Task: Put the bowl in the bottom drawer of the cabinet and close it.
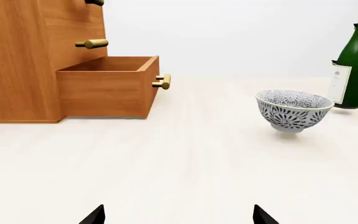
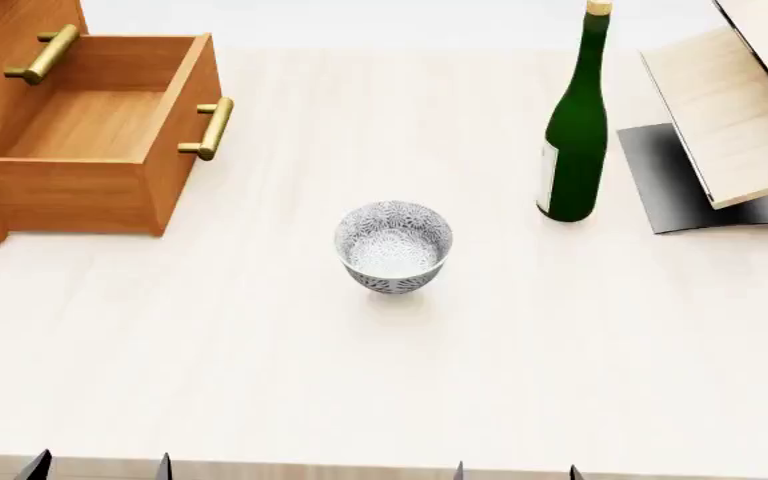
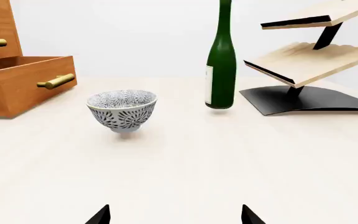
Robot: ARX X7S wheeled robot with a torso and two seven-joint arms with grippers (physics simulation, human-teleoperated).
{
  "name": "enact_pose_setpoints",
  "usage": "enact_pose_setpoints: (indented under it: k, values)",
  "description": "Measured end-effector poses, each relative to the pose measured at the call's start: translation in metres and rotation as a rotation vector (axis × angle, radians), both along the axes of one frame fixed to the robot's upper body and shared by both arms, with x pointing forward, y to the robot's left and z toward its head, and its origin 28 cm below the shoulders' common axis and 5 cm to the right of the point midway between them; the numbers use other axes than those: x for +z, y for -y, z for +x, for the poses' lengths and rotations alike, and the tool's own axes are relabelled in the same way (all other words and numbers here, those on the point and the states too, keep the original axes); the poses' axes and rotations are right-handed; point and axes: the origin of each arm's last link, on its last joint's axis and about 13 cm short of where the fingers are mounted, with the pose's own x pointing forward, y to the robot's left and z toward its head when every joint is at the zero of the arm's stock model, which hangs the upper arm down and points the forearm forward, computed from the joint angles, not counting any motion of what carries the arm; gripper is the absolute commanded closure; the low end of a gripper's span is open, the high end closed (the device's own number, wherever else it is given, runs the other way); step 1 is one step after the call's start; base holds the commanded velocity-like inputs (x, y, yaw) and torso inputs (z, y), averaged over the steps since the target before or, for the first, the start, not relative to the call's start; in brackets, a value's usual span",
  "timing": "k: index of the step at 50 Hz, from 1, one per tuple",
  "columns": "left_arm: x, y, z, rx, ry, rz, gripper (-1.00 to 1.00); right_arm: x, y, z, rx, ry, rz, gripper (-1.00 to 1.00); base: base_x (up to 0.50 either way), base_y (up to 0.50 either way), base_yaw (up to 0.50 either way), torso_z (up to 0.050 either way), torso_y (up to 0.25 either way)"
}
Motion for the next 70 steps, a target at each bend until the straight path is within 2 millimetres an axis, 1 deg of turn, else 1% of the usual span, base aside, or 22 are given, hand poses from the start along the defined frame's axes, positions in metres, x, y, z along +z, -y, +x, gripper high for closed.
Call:
enact_pose_setpoints:
  k: [15,19,21,25,29,32,34,40,45,50,54,57,70]
  values:
    - [-0.001,0.0,0.002,0.002,0.005,0.0,-1.0,0.001,0.0,0.002,-0.023,0.008,0.003,-1.0,0.0,0.0,0.0,0.0,0.0]
    - [-0.001,-0.001,0.002,0.001,0.001,0.002,-1.0,0.003,0.002,0.002,-0.04,0.019,0.0,-1.0,0.0,0.0,0.0,0.0,0.0]
    - [-0.001,-0.002,0.005,0.007,0.011,0.005,-1.0,0.001,0.005,0.001,-0.056,0.023,-0.019,-1.0,0.0,0.0,0.0,0.0,0.0]
    - [-0.004,-0.002,0.003,-0.003,-0.014,0.013,-1.0,0.004,0.004,0.001,-0.067,0.043,-0.04,-1.0,0.0,0.0,0.0,0.0,0.0]
    - [0.003,-0.001,0.001,-0.01,-0.015,0.018,-1.0,0.011,0.003,0.001,-0.071,0.064,-0.04,-1.0,0.0,0.0,0.0,0.0,0.0]
    - [0.014,0.0,-0.001,-0.022,0.001,0.024,-1.0,0.022,0.002,0.001,-0.07,0.094,-0.027,-1.0,0.0,0.0,0.0,0.0,0.0]
    - [0.025,0.001,-0.002,-0.033,0.024,0.03,-1.0,0.032,0.001,0.001,-0.068,0.122,-0.008,-1.0,0.0,0.0,0.0,0.0,0.0]
    - [0.063,0.007,-0.009,-0.057,0.12,0.046,-1.0,0.07,-0.001,-0.002,-0.069,0.224,0.05,-1.0,0.0,0.0,0.0,0.0,0.0]
    - [0.095,0.009,-0.02,-0.062,0.208,0.065,-1.0,0.104,0.003,-0.007,-0.091,0.314,0.101,-1.0,0.0,0.0,0.0,0.0,0.0]
    - [0.118,0.007,-0.031,-0.044,0.264,0.07,-1.0,0.132,0.009,-0.014,-0.119,0.388,0.13,-1.0,0.0,0.0,0.0,0.0,0.0]
    - [0.129,0.006,-0.038,-0.024,0.262,0.076,-1.0,0.147,0.012,-0.021,-0.133,0.426,0.14,-1.0,0.0,0.0,0.0,0.0,0.0]
    - [0.133,0.005,-0.043,-0.012,0.25,0.074,-1.0,0.153,0.013,-0.025,-0.139,0.432,0.139,-1.0,0.0,0.0,0.0,0.0,0.0]
    - [0.139,0.004,-0.056,0.001,0.197,0.083,-1.0,0.165,0.014,-0.036,-0.15,0.395,0.085,-1.0,0.0,0.0,0.0,0.0,0.0]
